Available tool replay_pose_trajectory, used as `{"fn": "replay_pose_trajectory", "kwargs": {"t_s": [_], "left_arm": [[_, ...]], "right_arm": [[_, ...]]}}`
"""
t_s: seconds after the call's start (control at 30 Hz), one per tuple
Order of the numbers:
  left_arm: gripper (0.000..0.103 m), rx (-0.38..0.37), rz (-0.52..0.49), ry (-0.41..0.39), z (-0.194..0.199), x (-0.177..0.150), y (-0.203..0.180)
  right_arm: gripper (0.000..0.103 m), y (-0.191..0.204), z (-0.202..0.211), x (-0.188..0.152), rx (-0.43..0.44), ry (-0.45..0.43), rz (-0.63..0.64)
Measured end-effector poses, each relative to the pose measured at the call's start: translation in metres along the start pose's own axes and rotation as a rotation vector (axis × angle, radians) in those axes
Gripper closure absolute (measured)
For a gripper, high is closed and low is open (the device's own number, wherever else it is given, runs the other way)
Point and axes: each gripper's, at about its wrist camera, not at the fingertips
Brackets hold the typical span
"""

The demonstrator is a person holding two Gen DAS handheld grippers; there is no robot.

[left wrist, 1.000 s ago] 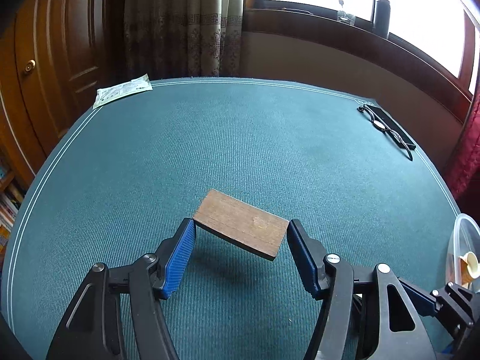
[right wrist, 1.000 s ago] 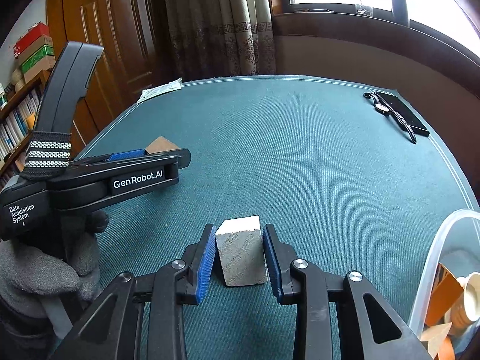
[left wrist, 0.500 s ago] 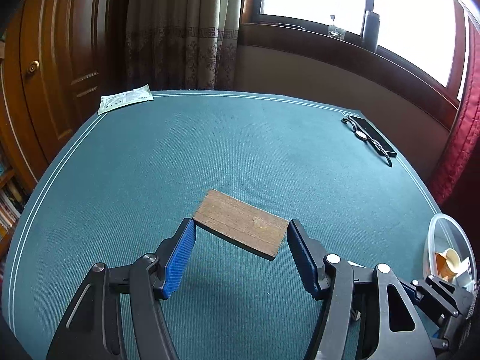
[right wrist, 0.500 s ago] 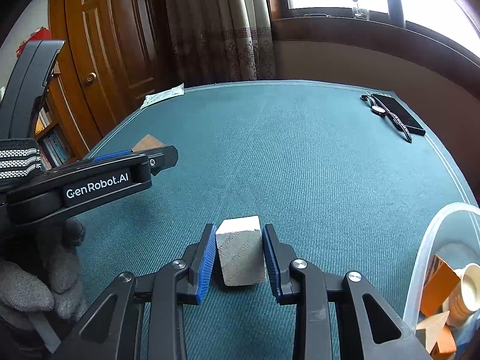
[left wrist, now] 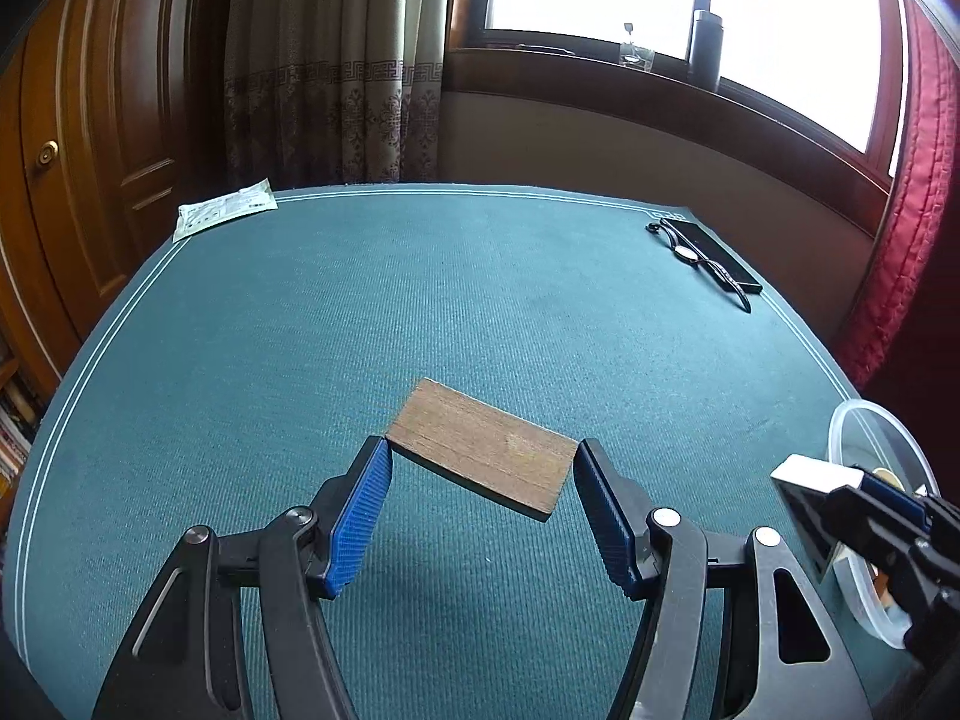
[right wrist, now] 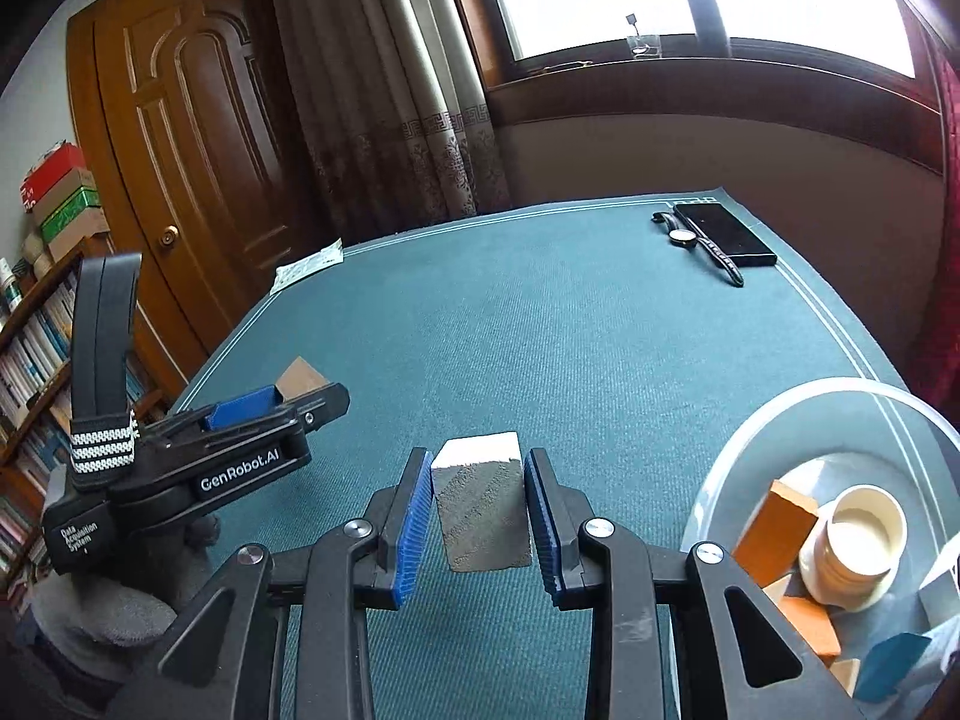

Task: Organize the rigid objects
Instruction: 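Carry both held blocks over the clear bowl with both tools, then open the right tool to drop the triangle into the bowl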

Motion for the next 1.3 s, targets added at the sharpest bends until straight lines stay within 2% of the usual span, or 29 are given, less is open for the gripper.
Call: {"fn": "replay_pose_trajectory", "kwargs": {"t_s": [0.2,0.43,0.63,0.8,0.97,1.3], "left_arm": [[0.039,-0.010,-0.012,-0.004,0.004,-0.003,-0.005],[0.039,-0.026,-0.033,-0.007,0.010,-0.008,-0.015],[0.039,-0.055,-0.041,0.003,0.015,-0.013,-0.024],[0.039,-0.073,-0.058,0.002,0.022,-0.018,-0.036],[0.039,-0.086,-0.082,0.004,0.028,-0.022,-0.049],[0.039,-0.121,-0.158,0.013,0.037,-0.028,-0.085]], "right_arm": [[0.070,-0.026,0.031,-0.002,-0.035,-0.039,-0.063],[0.070,-0.074,0.071,-0.028,-0.133,-0.082,-0.165],[0.070,-0.108,0.088,-0.052,-0.183,-0.074,-0.241],[0.070,-0.127,0.087,-0.062,-0.164,-0.058,-0.293],[0.069,-0.139,0.088,-0.065,-0.101,-0.073,-0.337],[0.066,-0.150,0.097,-0.070,-0.094,-0.125,-0.378]]}}
Point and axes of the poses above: each gripper's, at about its wrist camera, not at the fingertips, and z roughly against the way its jaws point, y to its left, x to its top, and after that the axes turned 15 degrees about y, right-handed
